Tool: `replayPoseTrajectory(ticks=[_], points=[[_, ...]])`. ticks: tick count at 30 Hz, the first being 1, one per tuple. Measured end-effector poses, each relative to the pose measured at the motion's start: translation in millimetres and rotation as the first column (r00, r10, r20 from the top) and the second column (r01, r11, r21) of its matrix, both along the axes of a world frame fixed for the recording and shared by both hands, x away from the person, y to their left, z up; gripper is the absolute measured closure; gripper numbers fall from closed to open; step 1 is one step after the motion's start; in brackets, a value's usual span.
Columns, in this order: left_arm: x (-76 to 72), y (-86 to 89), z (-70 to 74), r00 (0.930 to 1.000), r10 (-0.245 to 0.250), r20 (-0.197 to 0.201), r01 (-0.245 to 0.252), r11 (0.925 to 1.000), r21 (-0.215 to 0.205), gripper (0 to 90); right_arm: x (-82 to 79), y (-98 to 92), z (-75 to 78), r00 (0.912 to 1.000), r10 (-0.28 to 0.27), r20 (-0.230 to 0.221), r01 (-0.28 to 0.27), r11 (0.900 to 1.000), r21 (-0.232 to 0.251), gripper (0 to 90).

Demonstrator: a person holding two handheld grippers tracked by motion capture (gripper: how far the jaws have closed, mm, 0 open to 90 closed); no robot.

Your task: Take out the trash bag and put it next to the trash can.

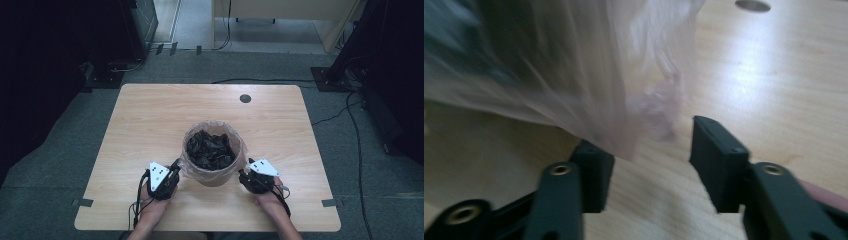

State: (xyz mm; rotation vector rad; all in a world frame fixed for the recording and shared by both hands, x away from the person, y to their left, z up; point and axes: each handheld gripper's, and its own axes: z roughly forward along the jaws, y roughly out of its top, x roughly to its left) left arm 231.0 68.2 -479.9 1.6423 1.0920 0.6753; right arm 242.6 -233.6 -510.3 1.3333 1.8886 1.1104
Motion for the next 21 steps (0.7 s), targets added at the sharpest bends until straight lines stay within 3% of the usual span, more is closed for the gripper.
replayPoseTrajectory(ticks=[2,3,8,14,21], points=[[-0.6,0.5,2.6,1.0,0.001,0.007,-0.001,1.0,0.0,88.6,-0.3,-0.9,3.8,0.9997,-0.021,0.016,0.021,0.999,0.027,69.1],[-0.4,0.9,4.8,0.9999,-0.003,0.011,0.003,1.0,-0.002,88.7,-0.5,-3.7,7.3,0.9991,-0.031,0.028,0.029,0.998,0.053,79.5],[-1.6,0.5,13.4,0.9997,-0.002,0.026,0.003,0.9999,-0.014,88.8,-2.4,-5.2,14.6,0.9984,-0.022,0.053,0.018,0.998,0.063,90.0],[-5.2,0.9,31.4,0.9979,0.009,0.063,-0.009,0.9999,-0.006,89.0,-6.9,-1.0,34.7,0.9901,-0.039,0.135,0.032,0.998,0.052,90.0],[-7.7,-5.2,59.5,0.991,0.013,0.133,-0.015,0.9997,0.017,88.9,-11.0,10.3,70.9,0.9601,-0.065,0.272,0.068,0.998,-0.001,90.0]])
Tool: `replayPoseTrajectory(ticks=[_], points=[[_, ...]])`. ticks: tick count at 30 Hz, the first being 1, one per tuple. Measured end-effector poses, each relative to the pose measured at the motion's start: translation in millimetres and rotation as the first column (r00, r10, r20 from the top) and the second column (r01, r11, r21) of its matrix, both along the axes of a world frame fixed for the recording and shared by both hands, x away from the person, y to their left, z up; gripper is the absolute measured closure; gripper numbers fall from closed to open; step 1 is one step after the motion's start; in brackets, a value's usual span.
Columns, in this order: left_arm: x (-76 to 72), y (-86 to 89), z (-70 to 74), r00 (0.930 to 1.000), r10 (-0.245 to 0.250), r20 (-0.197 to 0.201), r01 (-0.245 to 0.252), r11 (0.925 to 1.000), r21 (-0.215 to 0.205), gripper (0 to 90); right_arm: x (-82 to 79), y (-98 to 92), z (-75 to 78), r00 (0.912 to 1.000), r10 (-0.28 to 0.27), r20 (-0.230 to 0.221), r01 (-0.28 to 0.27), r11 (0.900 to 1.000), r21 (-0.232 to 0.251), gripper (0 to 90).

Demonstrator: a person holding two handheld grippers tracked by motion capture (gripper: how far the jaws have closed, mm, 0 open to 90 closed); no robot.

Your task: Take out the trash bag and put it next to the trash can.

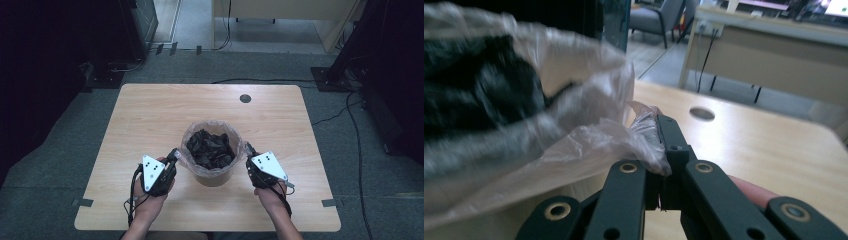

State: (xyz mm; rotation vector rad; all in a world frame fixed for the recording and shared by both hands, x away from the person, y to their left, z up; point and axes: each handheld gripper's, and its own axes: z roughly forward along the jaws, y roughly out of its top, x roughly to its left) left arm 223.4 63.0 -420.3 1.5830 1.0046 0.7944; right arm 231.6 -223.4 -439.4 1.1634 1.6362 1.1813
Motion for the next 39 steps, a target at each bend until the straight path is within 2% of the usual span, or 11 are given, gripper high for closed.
replayPoseTrajectory(ticks=[6,10,12,15,19,22,25,27,29,34,39], points=[[7.3,-12.0,26.3,0.9977,-0.008,0.067,0.004,0.9975,0.071,88.9,4.8,13.3,28.4,0.9988,-0.007,0.048,0.007,1.0,-0.009,90.0],[10.0,-17.2,43.4,0.9956,-0.055,0.077,0.05,0.9965,0.067,88.8,7.6,24.8,49.7,0.9935,0.032,0.109,-0.031,0.999,-0.012,90.0],[10.0,-19.1,55.0,0.993,-0.096,0.069,0.094,0.9953,0.021,88.8,7.3,31.2,62.0,0.9858,0.091,0.141,-0.095,0.995,0.019,90.0],[8.8,-25.5,75.0,0.9853,-0.137,0.102,0.137,0.9905,0.012,88.4,6.8,38.6,82.6,0.9681,0.167,0.187,-0.181,0.982,0.058,90.0],[10.8,-33.7,88.6,0.9764,-0.183,0.115,0.179,0.9829,0.045,84.8,3.4,42.3,103.5,0.956,0.195,0.219,-0.223,0.969,0.109,90.0],[18.2,-29.8,76.1,0.9835,-0.172,0.056,0.17,0.9845,0.043,83.3,2.6,40.0,96.0,0.9634,0.224,0.147,-0.238,0.967,0.088,78.8],[20.9,-24.9,69.1,0.9883,-0.149,0.034,0.148,0.9886,0.027,84.2,1.7,30.8,79.1,0.9739,0.214,0.075,-0.22,0.972,0.087,68.7],[22.8,-24.1,68.4,0.9901,-0.137,0.031,0.136,0.9904,0.026,84.7,2.2,18.3,69.5,0.9801,0.198,0.02,-0.198,0.969,0.149,66.8],[24.3,-24.8,69.6,0.9906,-0.133,0.032,0.133,0.991,0.02,84.8,2.1,4.6,63.3,0.9817,0.19,-0.018,-0.18,0.955,0.238,63.4],[31.9,-28.7,72.1,0.9924,-0.121,0.025,0.12,0.9926,0.018,84.4,-5.0,-17.9,56.9,0.9882,0.15,-0.027,-0.138,0.955,0.262,52.7],[35.5,-34.2,70.3,0.9923,-0.123,0.015,0.122,0.9921,0.027,84.3,-12.9,-26.4,55.3,0.9964,0.084,-0.008,-0.081,0.978,0.194,47.2]])
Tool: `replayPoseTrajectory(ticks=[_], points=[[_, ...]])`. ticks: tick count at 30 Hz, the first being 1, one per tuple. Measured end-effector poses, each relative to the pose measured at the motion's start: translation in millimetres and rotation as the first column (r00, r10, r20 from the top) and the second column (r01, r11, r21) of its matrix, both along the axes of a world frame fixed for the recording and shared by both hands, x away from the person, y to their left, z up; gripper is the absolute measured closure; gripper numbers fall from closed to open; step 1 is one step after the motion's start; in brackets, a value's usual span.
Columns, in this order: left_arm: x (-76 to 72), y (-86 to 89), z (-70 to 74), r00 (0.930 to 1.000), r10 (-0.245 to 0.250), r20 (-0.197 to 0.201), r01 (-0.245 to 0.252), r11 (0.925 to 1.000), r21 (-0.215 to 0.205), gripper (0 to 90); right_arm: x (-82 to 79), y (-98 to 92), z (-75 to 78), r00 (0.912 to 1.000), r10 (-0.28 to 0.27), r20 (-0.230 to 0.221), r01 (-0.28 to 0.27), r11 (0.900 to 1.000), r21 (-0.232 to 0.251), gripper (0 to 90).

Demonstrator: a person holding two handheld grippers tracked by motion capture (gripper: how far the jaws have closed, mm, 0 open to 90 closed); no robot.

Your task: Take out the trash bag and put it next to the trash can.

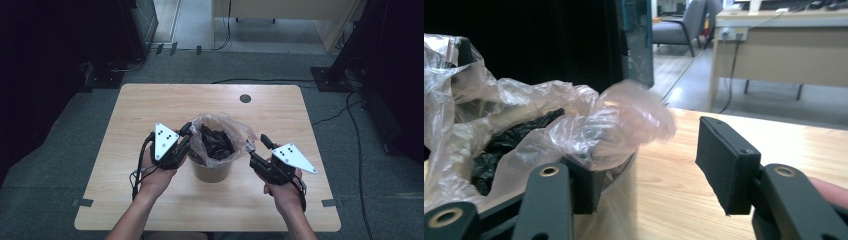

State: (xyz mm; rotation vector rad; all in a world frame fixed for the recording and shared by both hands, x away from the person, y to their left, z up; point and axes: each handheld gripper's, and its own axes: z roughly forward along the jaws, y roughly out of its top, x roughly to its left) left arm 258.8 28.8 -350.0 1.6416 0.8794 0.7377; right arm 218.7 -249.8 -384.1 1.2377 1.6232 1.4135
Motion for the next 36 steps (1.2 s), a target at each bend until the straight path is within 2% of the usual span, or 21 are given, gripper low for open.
replayPoseTrajectory(ticks=[3,4,6,8,10,14,17,20,21,22,24,28,32,36], points=[[0.5,-2.0,0.1,1.0,0.0,0.0,0.0,1.0,0.0,84.2,-2.6,-1.0,1.7,1.0,-0.004,0.001,0.004,1.0,0.002,42.9],[0.8,-1.6,0.2,1.0,0.0,0.001,0.0,1.0,0.0,84.3,-4.0,-0.7,2.0,0.9999,-0.016,0.004,0.016,1.0,-0.016,41.9],[2.0,1.0,0.2,1.0,0.005,-0.002,-0.005,1.0,-0.003,84.4,-5.7,-0.2,1.3,0.9988,-0.036,0.033,0.039,0.996,-0.085,39.6],[4.4,6.5,0.5,0.9998,0.018,-0.013,-0.018,0.9998,-0.011,84.6,-6.5,-2.2,-2.3,0.9969,-0.035,0.07,0.047,0.983,-0.178,37.5],[6.0,11.1,1.5,0.9995,0.028,-0.018,-0.028,0.9993,-0.024,84.8,-5.5,-6.0,-7.3,0.9977,-0.018,0.065,0.032,0.977,-0.213,36.0],[6.0,12.3,2.3,0.9994,0.028,-0.019,-0.029,0.9989,-0.036,84.9,0.5,-8.2,-27.3,0.9995,0.012,-0.03,-0.02,0.97,-0.244,31.2],[5.4,9.5,1.5,0.9996,0.021,-0.019,-0.021,0.9992,-0.033,84.9,6.1,-5.1,-44.9,0.994,-0.023,-0.107,-0.006,0.965,-0.26,27.5],[5.0,8.5,1.4,0.9996,0.018,-0.02,-0.018,0.9995,-0.027,84.9,13.4,-11.1,-58.9,0.9766,-0.092,-0.195,0.05,0.977,-0.207,26.8],[5.0,8.7,1.4,0.9997,0.017,-0.02,-0.017,0.9995,-0.025,84.9,14.2,-14.3,-62.6,0.972,-0.098,-0.214,0.058,0.981,-0.186,26.8],[5.1,8.7,1.4,0.9997,0.017,-0.019,-0.017,0.9995,-0.026,84.9,12.3,-17.6,-66.0,0.9702,-0.081,-0.228,0.048,0.988,-0.148,27.0],[5.9,8.8,0.9,0.9997,0.017,-0.02,-0.018,0.9995,-0.025,84.9,5.7,-20.5,-69.0,0.9749,-0.008,-0.222,-0.014,0.995,-0.094,27.7],[7.6,5.5,-0.7,0.9994,0.017,-0.029,-0.018,0.9992,-0.036,85.0,-7.5,-16.1,-65.4,0.9748,0.1,-0.2,-0.111,0.993,-0.044,26.5],[5.1,-4.0,-1.4,0.9996,-0.001,-0.029,0.0,0.9994,-0.034,84.9,-13.0,-3.4,-54.0,0.9717,0.159,-0.174,-0.161,0.987,0.003,19.3],[4.7,-9.8,0.8,0.9996,-0.011,-0.025,0.01,0.9994,-0.033,85.0,-15.6,12.5,-41.3,0.9708,0.194,-0.141,-0.192,0.981,0.03,13.1]])
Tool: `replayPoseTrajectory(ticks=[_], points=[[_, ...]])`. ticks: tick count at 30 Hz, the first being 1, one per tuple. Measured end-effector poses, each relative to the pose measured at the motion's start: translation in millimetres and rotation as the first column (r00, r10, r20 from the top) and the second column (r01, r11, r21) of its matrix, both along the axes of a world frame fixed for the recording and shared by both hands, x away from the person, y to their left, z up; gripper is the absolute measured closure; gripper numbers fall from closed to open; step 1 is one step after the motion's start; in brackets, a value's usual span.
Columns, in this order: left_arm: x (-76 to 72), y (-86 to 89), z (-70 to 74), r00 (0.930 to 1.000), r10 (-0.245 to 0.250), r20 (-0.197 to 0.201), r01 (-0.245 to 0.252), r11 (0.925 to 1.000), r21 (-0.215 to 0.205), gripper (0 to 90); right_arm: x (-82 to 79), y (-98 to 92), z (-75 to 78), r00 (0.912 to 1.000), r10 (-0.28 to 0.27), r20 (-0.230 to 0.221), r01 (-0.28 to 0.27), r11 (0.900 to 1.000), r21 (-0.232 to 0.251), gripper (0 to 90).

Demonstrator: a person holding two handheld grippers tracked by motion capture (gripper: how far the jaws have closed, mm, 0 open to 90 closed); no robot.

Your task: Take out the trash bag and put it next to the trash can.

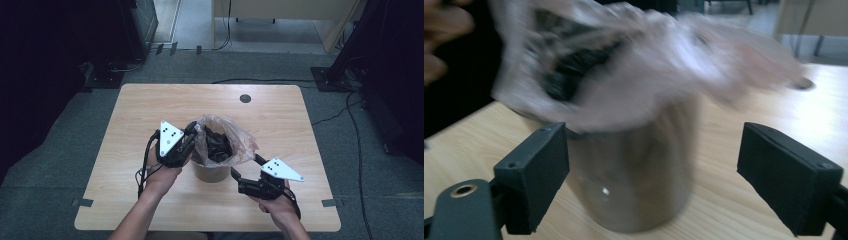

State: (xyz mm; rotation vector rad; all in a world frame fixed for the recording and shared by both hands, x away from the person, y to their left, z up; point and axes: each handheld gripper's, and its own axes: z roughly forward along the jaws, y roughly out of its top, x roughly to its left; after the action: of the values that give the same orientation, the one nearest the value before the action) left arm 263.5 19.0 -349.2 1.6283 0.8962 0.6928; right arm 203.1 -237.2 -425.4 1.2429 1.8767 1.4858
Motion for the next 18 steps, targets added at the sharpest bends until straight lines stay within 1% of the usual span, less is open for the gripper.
replayPoseTrajectory(ticks=[2,5,11,16,18], points=[[0.6,-1.0,2.0,1.0,0.001,0.003,-0.001,1.0,-0.003,85.0,-0.7,7.9,5.7,0.9996,0.026,0.01,-0.026,1.0,0.013,10.6],[1.2,-1.7,4.5,1.0,-0.001,0.006,0.001,1.0,-0.003,85.0,-0.1,18.8,12.3,0.9991,0.04,0.015,-0.04,0.999,0.019,9.9],[1.3,-2.3,5.4,1.0,-0.002,0.005,0.002,1.0,-0.007,85.0,8.2,38.6,22.8,0.9991,0.037,0.019,-0.037,0.999,0.036,9.3],[0.9,-2.1,5.7,1.0,-0.003,0.006,0.003,0.9999,-0.01,85.0,13.8,57.3,31.3,0.9986,0.046,0.028,-0.047,0.998,0.042,7.4],[0.7,-1.7,5.7,1.0,-0.002,0.005,0.002,0.9999,-0.011,85.0,15.7,66.4,33.7,0.9984,0.044,0.035,-0.045,0.999,0.027,7.4]])
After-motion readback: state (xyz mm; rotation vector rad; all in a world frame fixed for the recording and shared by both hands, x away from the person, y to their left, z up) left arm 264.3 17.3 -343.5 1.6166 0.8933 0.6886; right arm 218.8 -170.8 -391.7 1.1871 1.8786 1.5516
